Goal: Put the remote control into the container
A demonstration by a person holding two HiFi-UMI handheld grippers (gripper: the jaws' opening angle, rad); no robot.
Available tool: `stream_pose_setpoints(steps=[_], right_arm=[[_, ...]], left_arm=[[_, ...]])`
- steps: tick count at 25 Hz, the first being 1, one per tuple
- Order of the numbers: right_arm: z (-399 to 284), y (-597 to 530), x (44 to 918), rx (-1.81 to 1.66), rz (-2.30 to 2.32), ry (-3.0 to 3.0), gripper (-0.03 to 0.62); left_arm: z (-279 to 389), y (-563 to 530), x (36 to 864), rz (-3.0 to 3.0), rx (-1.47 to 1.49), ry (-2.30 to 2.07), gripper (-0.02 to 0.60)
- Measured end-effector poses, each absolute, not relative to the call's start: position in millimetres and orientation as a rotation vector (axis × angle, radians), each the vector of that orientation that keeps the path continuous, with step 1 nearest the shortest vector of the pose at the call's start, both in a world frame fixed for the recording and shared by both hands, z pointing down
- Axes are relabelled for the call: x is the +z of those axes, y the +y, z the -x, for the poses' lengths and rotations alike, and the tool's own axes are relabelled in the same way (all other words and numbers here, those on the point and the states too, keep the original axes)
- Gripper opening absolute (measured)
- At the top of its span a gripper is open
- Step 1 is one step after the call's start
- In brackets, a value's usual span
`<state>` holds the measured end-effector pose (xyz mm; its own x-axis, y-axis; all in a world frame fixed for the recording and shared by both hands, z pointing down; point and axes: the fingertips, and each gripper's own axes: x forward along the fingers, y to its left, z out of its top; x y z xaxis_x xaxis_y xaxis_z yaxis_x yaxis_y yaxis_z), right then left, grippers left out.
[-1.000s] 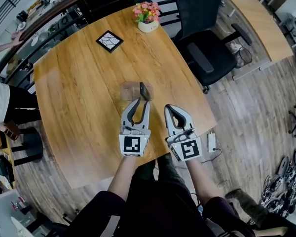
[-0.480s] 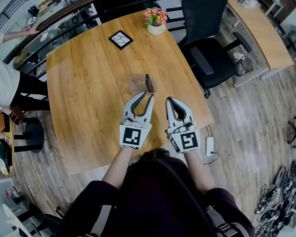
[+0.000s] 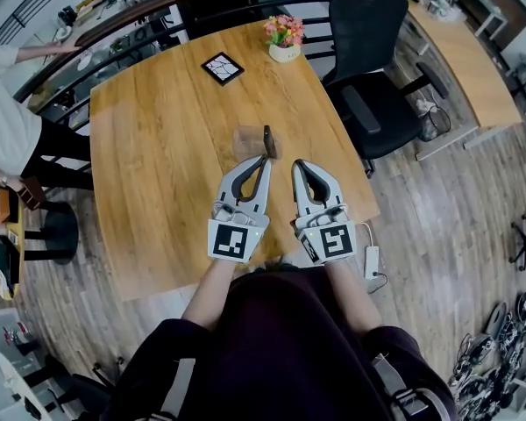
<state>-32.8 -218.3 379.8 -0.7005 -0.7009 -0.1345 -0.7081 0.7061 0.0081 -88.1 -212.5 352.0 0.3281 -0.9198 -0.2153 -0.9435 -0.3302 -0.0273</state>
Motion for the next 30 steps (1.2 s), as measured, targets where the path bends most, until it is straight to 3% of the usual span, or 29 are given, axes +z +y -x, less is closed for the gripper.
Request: stream_pose_setpoints(steps=[30], right_arm=[[33.5, -220.6, 375.2, 0.102, 1.142, 2.782, 0.018]], left_arm=[[87.5, -211.7, 350.7, 2.400, 0.210, 1.738, 0.012]])
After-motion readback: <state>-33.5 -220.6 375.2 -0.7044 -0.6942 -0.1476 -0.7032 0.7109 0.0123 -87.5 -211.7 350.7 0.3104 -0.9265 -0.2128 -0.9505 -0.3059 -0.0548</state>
